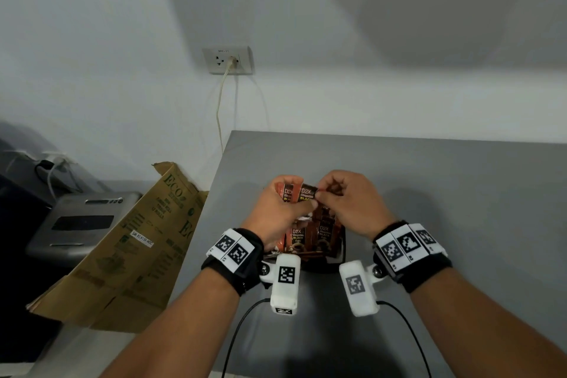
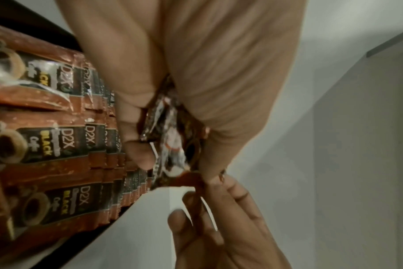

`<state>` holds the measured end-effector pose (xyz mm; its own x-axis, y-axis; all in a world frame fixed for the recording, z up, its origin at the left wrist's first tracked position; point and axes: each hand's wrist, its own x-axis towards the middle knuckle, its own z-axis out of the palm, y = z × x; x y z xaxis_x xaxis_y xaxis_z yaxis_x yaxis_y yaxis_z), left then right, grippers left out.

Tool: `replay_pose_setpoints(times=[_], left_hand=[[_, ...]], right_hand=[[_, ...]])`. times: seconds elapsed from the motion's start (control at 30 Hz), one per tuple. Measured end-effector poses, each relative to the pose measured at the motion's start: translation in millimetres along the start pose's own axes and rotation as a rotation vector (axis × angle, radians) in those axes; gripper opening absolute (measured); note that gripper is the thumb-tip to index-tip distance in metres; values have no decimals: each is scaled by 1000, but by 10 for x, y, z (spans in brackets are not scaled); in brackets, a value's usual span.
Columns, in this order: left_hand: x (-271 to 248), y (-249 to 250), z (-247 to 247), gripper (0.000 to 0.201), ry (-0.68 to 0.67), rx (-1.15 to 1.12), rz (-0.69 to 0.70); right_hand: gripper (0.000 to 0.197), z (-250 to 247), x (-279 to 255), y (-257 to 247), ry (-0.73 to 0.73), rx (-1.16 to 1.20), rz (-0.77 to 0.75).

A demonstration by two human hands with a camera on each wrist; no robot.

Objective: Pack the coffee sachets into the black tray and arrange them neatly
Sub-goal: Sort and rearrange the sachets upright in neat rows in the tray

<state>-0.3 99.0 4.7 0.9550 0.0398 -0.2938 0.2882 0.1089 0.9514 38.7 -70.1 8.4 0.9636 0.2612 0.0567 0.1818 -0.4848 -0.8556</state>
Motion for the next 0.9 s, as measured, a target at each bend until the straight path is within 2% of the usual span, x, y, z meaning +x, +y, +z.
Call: replay_pose_setpoints(times=[0.07,0.13,0.2,0.3,0.37,0.43,0.5,0.6,0.7,0.8,0.9], left_hand=[[18,-5,-59,30,67,-12,-34],[31,-13,-153,24,126,-52,-62],[31,-31,-234,30,151,-64,-70],[7,-86,-293,35,149,-10,-73],[-28,-118,-300,32,148,29,-65],[-55,-140,-314,32,155,71,-48],[-70,-173,-326,35,139,106,-37],[-83,-195,-357,37,123,148,-21],[-79,-203,-369,38,108,181,-5],[-72,-199,-311,42,56,189,13],[-75,-174,-206,48,-10,157,51]], right_hand=[[11,-89,2,87,33,-49,42],[11,-136,-38,203,-38,-181,82],[10,-97,-106,322,-158,-351,105],[15,40,-174,489,-255,-438,137],[17,118,-187,540,-247,-469,144],[15,182,-200,574,-200,-538,78],[10,222,-237,584,-188,-598,12],[2,241,-295,604,-186,-648,1],[14,214,-311,559,-106,-562,17],[20,143,-296,299,-38,-303,4],[22,185,-259,-16,-102,-35,5]])
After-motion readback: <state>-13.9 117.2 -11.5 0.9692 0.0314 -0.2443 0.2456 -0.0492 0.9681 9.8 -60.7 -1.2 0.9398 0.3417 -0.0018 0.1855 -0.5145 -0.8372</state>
